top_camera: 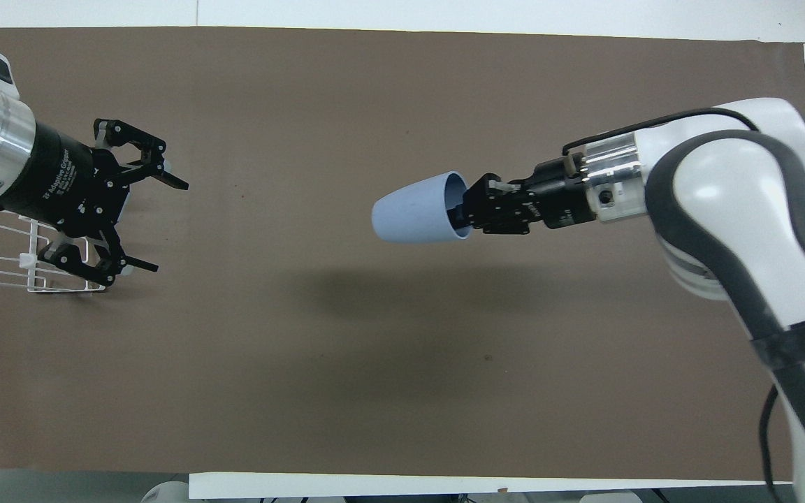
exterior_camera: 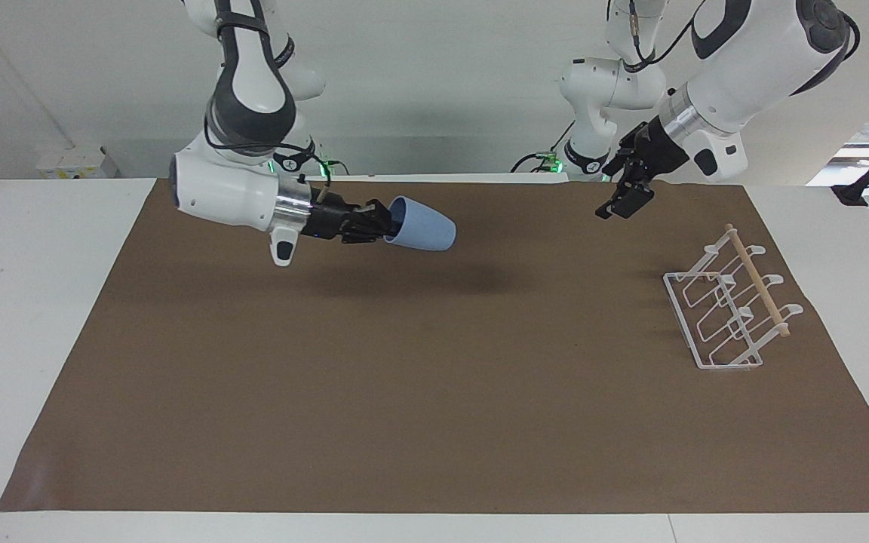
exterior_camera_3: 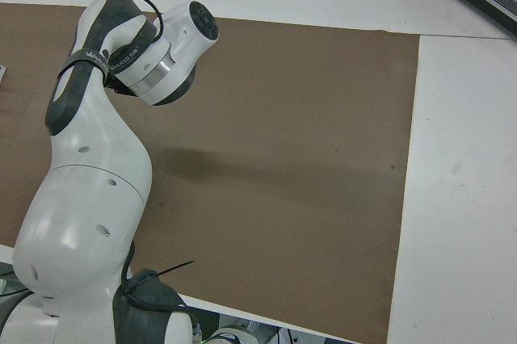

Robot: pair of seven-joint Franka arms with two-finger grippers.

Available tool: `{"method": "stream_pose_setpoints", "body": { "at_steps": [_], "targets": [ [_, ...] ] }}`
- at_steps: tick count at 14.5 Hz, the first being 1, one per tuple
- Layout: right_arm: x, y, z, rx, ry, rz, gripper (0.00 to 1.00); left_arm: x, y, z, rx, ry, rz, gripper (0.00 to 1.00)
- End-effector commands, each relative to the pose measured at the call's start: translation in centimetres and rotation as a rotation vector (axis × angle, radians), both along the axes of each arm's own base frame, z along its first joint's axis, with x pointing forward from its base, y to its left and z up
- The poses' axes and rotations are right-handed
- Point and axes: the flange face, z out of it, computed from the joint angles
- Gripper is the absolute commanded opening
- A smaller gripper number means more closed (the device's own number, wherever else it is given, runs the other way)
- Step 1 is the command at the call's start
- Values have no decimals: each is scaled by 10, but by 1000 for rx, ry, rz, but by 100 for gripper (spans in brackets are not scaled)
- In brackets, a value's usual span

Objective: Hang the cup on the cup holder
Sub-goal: 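Carry the cup toward the left gripper while the left gripper reaches it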

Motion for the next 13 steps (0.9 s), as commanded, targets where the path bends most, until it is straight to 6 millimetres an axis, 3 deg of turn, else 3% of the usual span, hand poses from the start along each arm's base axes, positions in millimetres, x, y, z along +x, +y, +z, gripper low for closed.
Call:
{"method": "stream_pose_setpoints", "body": {
  "at_steps": [1, 2, 4, 9, 13],
  "targets": [
    [-19, 44, -11, -25, 22, -62, 1, -5, -30, 13, -24, 46, 130, 100],
    [-23, 54, -11, -29, 12, -92, 0, -2, -41, 12, -34, 20, 200, 100],
    [-32, 79, -7, 34, 28, -117, 0, -6, -60, -7, -49, 3, 276, 99],
    [-41, 96, -6, 39, 30, -100, 0, -3, -72, -40, -80, 45, 312, 99],
    [-42, 99, -5, 40, 26, -96, 1, -9, -87, -83, -65, 82, 221, 100]
  ]
}}
